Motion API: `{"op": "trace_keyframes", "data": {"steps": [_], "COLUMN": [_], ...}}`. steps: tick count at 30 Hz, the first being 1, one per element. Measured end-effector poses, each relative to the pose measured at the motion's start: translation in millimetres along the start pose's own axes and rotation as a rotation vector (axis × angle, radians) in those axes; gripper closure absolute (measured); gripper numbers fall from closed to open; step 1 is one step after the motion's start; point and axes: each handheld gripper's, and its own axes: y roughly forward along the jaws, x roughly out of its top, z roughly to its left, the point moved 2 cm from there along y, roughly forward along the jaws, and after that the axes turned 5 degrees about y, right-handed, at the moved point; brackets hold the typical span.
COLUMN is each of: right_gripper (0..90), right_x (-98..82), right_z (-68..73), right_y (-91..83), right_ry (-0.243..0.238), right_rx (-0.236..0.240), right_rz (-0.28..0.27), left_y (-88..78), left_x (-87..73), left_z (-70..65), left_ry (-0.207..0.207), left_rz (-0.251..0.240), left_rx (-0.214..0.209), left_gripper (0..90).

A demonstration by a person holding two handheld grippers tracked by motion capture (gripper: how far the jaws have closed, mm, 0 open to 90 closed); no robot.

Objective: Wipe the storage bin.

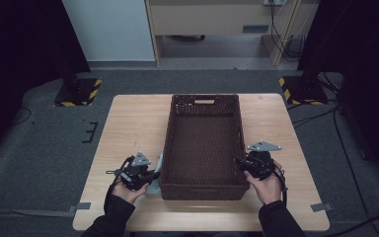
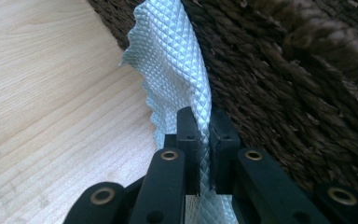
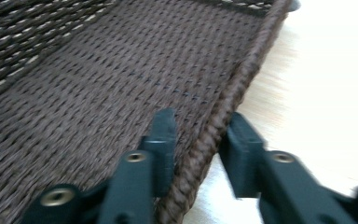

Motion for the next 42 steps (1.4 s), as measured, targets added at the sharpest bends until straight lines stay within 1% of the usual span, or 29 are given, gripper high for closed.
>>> {"op": "trace_keyframes", "data": {"steps": [2,3,5,7,10,11,13,15,16,18,19,20,21,23,26,30,33,35,37,38,40,42], "right_gripper": [72.2,73.0,74.1,74.6,74.6,74.5,74.0,71.6,68.9,60.3,55.3,49.6,46.0,42.0,36.9,33.9,32.0,30.5,29.3,28.9,28.2,28.0], "right_x": [1.5,2.2,2.9,3.9,6.1,6.9,8.2,7.9,7.4,6.5,6.6,7.3,7.3,6.5,4.0,3.5,2.4,-0.5,-4.0,-5.3,-6.4,-6.8], "right_z": [3.9,4.4,3.6,3.4,4.8,4.4,4.5,4.0,3.6,1.6,0.7,-0.4,-0.8,-1.0,-4.1,-9.9,-13.5,-14.6,-14.6,-14.0,-14.5,-15.3], "right_y": [-0.2,0.2,0.6,1.6,4.4,5.5,7.1,7.0,6.2,3.6,1.5,-0.9,-2.9,-6.8,-13.5,-19.7,-23.5,-24.2,-24.6,-24.5,-25.7,-26.6], "right_ry": [0.002,0.003,0.029,0.041,0.053,0.051,0.056,0.05,0.047,0.041,0.043,0.039,0.032,0.01,-0.001,0.009,0.017,0.008,0.002,0.002,-0.016,-0.01], "right_rx": [-0.052,-0.062,-0.068,-0.076,-0.093,-0.098,-0.103,-0.096,-0.088,-0.067,-0.06,-0.04,-0.023,-0.002,0.003,0.006,0.009,0.015,0.023,0.024,0.027,0.028], "right_rz": [0.003,0.005,0.003,0.0,0.0,-0.002,-0.004,-0.005,-0.008,-0.034,-0.051,-0.063,-0.072,-0.091,-0.109,-0.127,-0.139,-0.141,-0.139,-0.143,-0.142,-0.148], "left_y": [-4.3,-7.4,-14.7,-22.0,-30.6,-32.8,-33.8,-29.0,-23.4,-13.3,-7.0,-4.6,-4.4,-9.0,-21.4,-37.9,-47.9,-48.4,-43.4,-39.3,-28.6,-19.9], "left_x": [2.4,3.9,7.7,11.5,15.1,15.7,15.3,11.4,7.0,-0.6,-5.0,-6.8,-7.2,-5.5,-0.5,4.6,7.7,7.3,3.4,0.5,-7.7,-15.4], "left_z": [1.4,2.0,2.9,3.1,0.7,-0.4,-2.4,-3.6,-4.2,-4.6,-4.6,-4.7,-4.7,-3.6,-3.0,-6.5,-11.3,-15.1,-17.7,-18.4,-19.5,-20.4], "left_ry": [0.001,-0.001,-0.002,-0.001,0.014,0.02,0.024,0.022,0.016,0.008,0.005,0.004,0.001,0.002,-0.001,0.002,0.016,0.029,0.028,0.022,0.012,0.002], "left_rz": [-0.016,-0.028,-0.054,-0.073,-0.085,-0.085,-0.085,-0.07,-0.057,-0.029,-0.004,0.008,0.009,-0.008,-0.047,-0.097,-0.12,-0.1,-0.08,-0.071,-0.041,-0.007], "left_rx": [0.001,0.001,-0.001,-0.002,0.003,0.005,0.006,0.004,0.001,-0.005,-0.01,-0.006,-0.005,-0.001,0.008,0.001,0.005,0.007,0.006,0.001,-0.005,-0.012], "left_gripper": [84.3,84.3,84.3,84.3,84.3,84.3,84.3,84.3,84.3,84.3,84.3,84.2,84.3,84.3,84.3,84.3,84.3,84.3,84.3,84.3,84.3,84.3]}}
